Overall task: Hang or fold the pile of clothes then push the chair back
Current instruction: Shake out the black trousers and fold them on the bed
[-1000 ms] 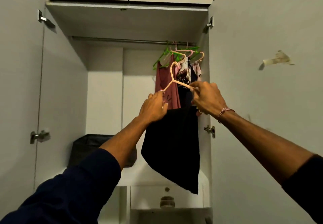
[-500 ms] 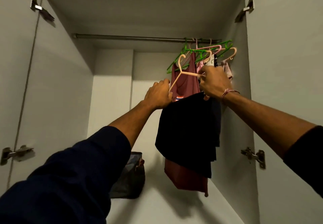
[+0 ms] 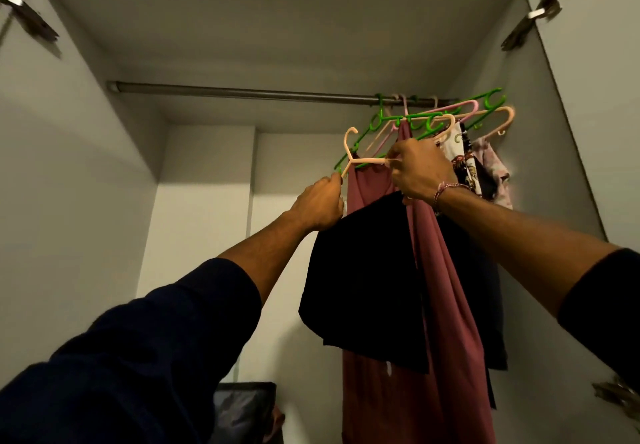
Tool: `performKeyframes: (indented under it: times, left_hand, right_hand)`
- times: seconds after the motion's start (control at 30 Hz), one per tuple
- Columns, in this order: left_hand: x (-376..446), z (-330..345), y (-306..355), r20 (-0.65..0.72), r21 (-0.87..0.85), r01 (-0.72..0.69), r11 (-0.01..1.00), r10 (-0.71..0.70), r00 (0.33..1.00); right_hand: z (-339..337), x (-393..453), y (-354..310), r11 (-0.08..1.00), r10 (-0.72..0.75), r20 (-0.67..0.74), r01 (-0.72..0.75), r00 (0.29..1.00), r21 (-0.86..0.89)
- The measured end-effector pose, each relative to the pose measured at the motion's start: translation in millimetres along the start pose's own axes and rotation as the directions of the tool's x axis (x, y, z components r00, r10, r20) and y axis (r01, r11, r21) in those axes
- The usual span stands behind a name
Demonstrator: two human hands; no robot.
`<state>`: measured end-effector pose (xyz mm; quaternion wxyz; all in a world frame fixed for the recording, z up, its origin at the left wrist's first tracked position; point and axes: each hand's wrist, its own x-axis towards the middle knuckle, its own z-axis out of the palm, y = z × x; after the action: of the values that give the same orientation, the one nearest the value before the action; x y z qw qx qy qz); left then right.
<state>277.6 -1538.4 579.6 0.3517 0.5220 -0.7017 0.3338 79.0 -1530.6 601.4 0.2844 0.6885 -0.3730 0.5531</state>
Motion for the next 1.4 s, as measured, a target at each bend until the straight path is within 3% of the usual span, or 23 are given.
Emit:
performKeyframes:
  times: [0.47,0.73,1.1,1.4]
  left_hand:
    - [97.5,46.3,-68.4,-0.058,0.075,-0.098,0.992,0.103,0.993]
    - [145.7,58.3,-89.8,-0.081,0.104,-0.078,0.992,0.086,0.993]
    - [173.6,70.2,-80.4,-0.157,0.073,-0.085,0.994,0.095,0.983]
    - [172.7,75.4,-65.5,-0.182,0.042,-0.116,0.992,0.122,0.976]
  right_hand:
    - [82.7,113.1,21.1,0.999,0.001,-0.066,-0.003,0.998,-0.04]
    - [110.1,162.1,29.0,0.999,0.021,-0.071,-0.023,0.997,-0.027]
    - [79.4,189.6,33.4,0.999,0.017,-0.218,-0.023,0.976,-0.028]
    - [57.8,178.2,34.3,0.998,0.0,-0.158,-0.01,0.987,-0.063]
